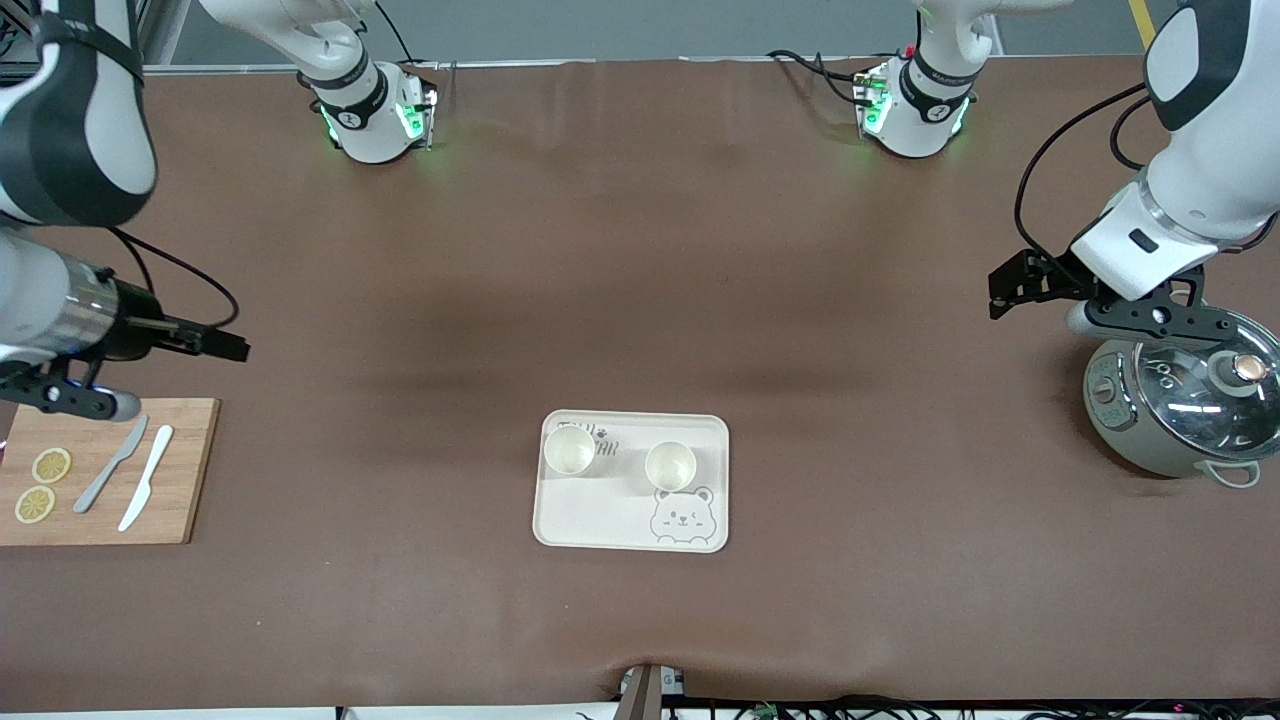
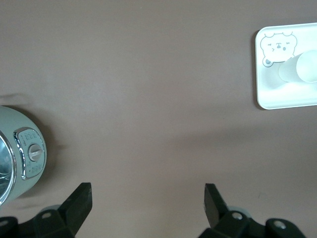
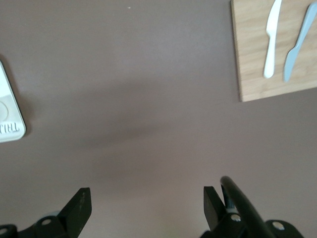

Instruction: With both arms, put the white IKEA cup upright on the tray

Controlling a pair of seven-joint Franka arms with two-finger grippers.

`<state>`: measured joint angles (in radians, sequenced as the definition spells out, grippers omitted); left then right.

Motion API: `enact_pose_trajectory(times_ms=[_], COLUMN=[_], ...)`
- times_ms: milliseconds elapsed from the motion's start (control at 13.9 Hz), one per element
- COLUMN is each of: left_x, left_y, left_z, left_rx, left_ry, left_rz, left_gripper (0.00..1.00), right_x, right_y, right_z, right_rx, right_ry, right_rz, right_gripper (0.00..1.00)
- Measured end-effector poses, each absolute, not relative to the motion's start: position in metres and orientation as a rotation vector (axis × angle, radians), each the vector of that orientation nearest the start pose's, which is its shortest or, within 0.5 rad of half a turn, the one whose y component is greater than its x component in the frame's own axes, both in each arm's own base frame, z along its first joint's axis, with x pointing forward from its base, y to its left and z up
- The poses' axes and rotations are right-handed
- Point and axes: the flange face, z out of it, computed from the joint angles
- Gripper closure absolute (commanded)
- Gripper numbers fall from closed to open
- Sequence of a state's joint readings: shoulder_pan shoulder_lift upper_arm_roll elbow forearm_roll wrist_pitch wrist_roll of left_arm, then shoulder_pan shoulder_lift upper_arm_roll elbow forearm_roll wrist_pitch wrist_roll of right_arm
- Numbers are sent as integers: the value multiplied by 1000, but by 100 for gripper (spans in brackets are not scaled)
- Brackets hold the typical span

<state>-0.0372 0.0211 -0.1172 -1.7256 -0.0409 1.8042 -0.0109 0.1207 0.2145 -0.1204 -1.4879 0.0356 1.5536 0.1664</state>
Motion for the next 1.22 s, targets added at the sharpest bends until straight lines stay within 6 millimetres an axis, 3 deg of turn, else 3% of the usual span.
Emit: enact_pose_trajectory(times_ms=[359,789,1219], left_x=[568,568,568], left_y=[-92,-93,-93], left_z=[560,560,560], left_rx=[-3181,-3181,-3181], left_ry=[206,207,207], left_rz=[-85,-86,-85], left_gripper=[0,0,0], right_x=[584,543,533], right_y=[-25,-24,-25], right_z=[583,646,661], right_rx=[-3120,-3122,-3159], right_ry=[74,29,-14], right_rz=[161,60,14], right_gripper=[0,0,0])
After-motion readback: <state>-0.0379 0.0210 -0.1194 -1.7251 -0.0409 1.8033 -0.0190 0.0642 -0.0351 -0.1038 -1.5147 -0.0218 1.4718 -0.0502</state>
